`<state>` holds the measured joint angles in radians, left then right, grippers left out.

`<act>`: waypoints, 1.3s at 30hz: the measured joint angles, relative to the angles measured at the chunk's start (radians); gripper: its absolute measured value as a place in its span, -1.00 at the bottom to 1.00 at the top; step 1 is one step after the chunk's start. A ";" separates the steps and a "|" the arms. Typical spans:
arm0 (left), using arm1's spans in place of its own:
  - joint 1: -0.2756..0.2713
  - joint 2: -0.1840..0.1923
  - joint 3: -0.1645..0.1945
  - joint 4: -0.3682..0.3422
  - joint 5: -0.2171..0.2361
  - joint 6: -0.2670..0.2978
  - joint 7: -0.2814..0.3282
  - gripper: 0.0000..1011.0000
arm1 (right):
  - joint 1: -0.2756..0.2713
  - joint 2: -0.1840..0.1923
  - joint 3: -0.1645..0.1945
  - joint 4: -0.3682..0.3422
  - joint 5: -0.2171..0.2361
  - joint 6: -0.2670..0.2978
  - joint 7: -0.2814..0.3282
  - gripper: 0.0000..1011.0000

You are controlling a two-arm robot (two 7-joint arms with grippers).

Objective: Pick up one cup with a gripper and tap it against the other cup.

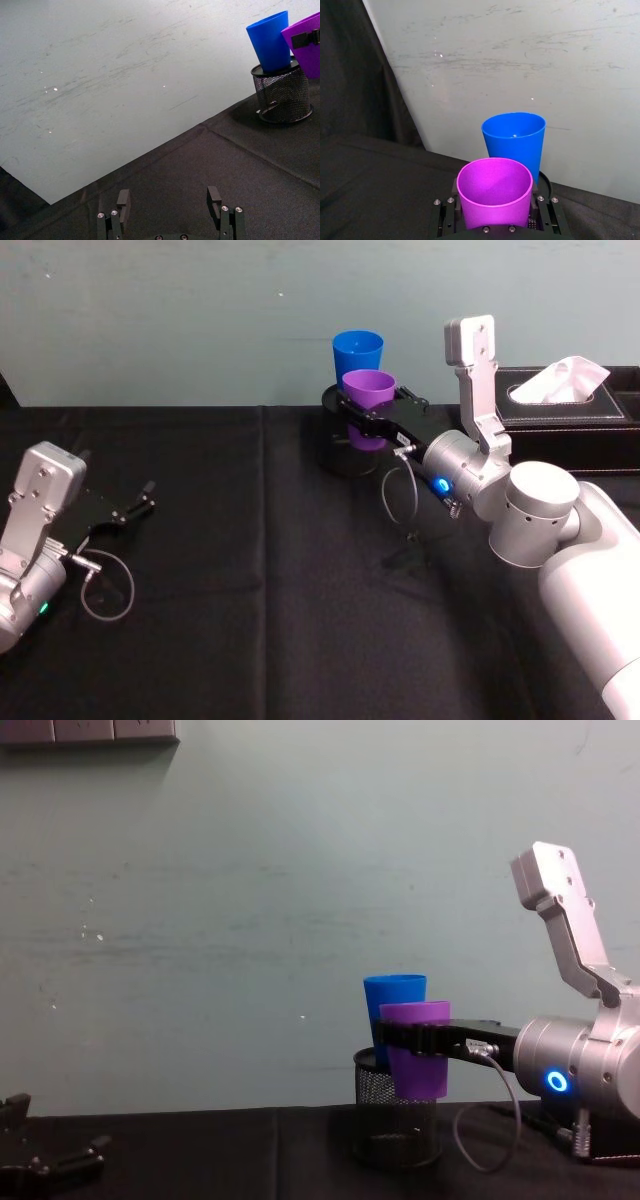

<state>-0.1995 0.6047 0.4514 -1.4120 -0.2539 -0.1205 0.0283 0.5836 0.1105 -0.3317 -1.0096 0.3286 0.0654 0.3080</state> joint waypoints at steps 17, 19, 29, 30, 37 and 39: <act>0.000 0.000 0.000 0.000 0.000 0.000 0.000 0.98 | 0.000 0.000 0.000 0.000 0.000 0.000 0.000 0.45; 0.000 0.000 0.000 0.000 0.000 0.000 0.000 0.98 | 0.000 0.000 0.000 0.000 0.000 0.000 0.000 0.45; 0.000 0.000 0.000 0.000 0.000 0.000 0.000 0.98 | 0.000 0.000 0.000 0.000 0.000 0.000 0.000 0.45; 0.000 0.000 0.000 0.000 0.000 0.000 0.000 0.98 | 0.000 0.000 0.000 0.000 0.000 0.000 0.000 0.45; 0.000 0.000 0.000 0.000 0.000 0.000 0.000 0.98 | 0.000 0.000 0.000 0.000 0.000 0.000 0.000 0.45; 0.000 0.000 0.000 0.000 0.000 0.000 0.000 0.98 | 0.000 0.000 0.000 0.000 0.000 0.000 0.000 0.45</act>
<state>-0.1995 0.6047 0.4514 -1.4120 -0.2539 -0.1205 0.0283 0.5836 0.1105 -0.3318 -1.0096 0.3286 0.0654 0.3080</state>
